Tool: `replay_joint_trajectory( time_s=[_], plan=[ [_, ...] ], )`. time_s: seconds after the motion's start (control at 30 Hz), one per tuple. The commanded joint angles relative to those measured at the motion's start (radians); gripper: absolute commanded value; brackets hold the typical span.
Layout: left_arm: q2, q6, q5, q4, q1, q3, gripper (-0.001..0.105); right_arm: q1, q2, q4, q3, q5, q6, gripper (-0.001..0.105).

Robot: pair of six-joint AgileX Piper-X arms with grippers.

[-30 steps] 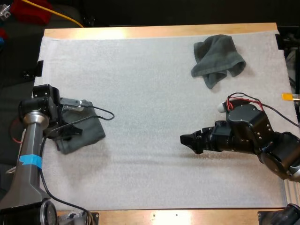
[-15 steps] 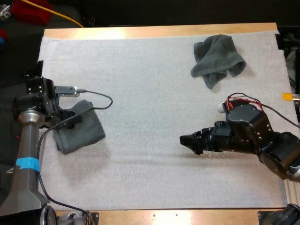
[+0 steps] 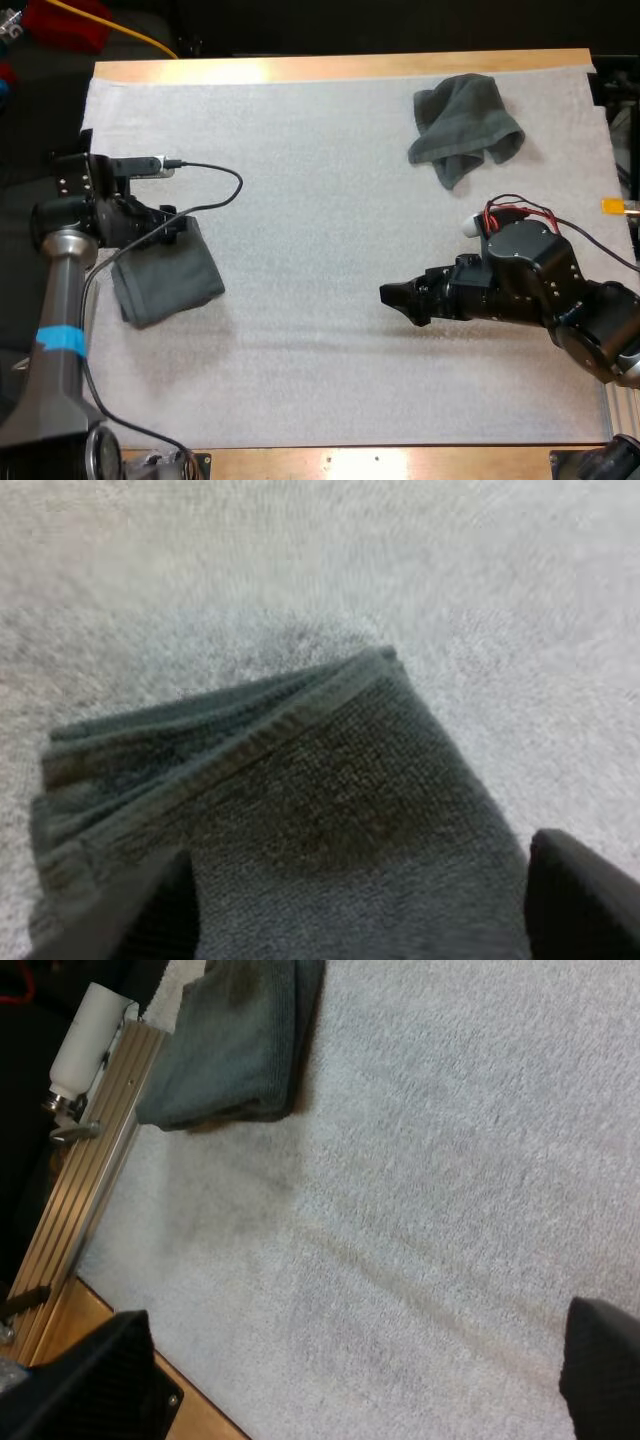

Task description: Pick towel from pile, fold and stack

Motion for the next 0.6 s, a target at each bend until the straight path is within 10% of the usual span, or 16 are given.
replay_joint_trajectory(
  time_s=[0.0, 0.57],
  plan=[
    [0.020, -0.013, -0.020, -0.009, 0.001, -0.005, 0.065, 0.002, -0.005, -0.005, -0.004, -0.011, -0.005, 0.079],
    [0.248, -0.023, -0.022, -0.078, 0.001, -0.005, 0.065, 0.002, -0.005, -0.005, -0.004, -0.025, -0.005, 0.079]
  ],
)
